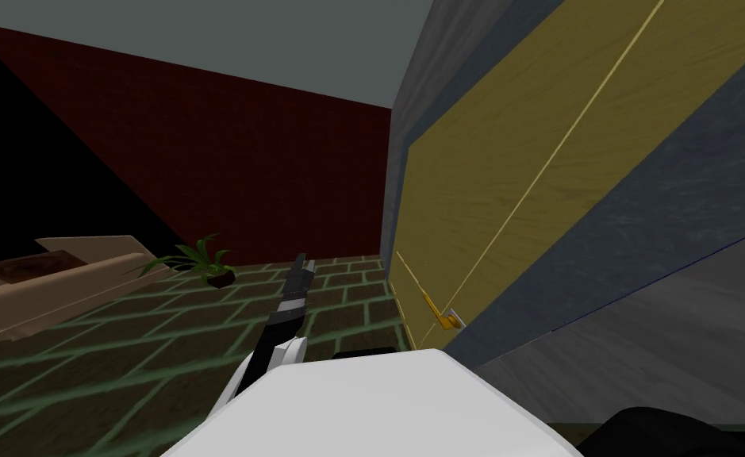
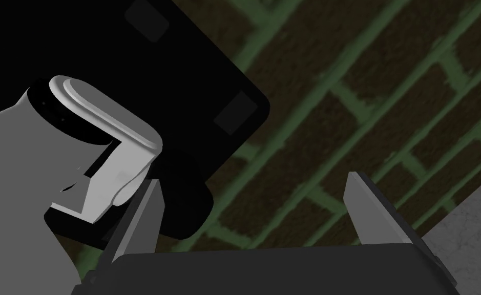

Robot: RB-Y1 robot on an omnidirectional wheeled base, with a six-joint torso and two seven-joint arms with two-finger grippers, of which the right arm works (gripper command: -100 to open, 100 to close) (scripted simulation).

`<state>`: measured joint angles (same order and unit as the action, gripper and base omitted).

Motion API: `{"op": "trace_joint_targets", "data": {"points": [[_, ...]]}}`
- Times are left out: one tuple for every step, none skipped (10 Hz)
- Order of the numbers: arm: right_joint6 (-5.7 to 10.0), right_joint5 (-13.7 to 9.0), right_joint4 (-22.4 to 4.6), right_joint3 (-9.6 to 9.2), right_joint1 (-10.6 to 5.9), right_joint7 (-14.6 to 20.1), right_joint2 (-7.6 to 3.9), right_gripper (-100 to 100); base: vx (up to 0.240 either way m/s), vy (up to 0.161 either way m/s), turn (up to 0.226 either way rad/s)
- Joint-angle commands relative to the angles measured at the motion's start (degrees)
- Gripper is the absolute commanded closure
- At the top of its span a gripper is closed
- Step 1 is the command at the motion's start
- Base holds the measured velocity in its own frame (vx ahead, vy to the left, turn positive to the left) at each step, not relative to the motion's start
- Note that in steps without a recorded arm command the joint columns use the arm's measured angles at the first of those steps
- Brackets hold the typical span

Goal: Push the door open

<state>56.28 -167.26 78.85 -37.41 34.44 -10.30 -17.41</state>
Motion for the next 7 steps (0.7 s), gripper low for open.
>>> {"op": "trace_joint_targets", "data": {"points": [[0.62, -2.1, -0.7, -0.45, -0.15, -0.1, 0.06, -100, 0.097, 0.026, -0.018], [0.84, -3.4, -1.1, -0.70, -0.15, -0.1, -0.03, -100, 0.100, 0.020, -0.015], [1.07, -4.7, -1.5, -0.95, -0.16, -0.1, -0.12, -100, 0.103, -0.007, -0.017], [1.30, -6.1, -1.9, -1.20, -0.16, -0.1, -0.21, -100, 0.100, -0.011, -0.016], [1.52, -7.4, -2.4, -1.45, -0.16, -0.2, -0.29, -100, 0.096, -0.007, -0.016], [1.75, -8.7, -2.8, -1.70, -0.16, -0.2, -0.38, -100, 0.095, -0.004, -0.018], [1.97, -10.0, -3.2, -1.95, -0.16, -0.2, -0.47, -100, 0.093, 0.009, -0.013]]}}
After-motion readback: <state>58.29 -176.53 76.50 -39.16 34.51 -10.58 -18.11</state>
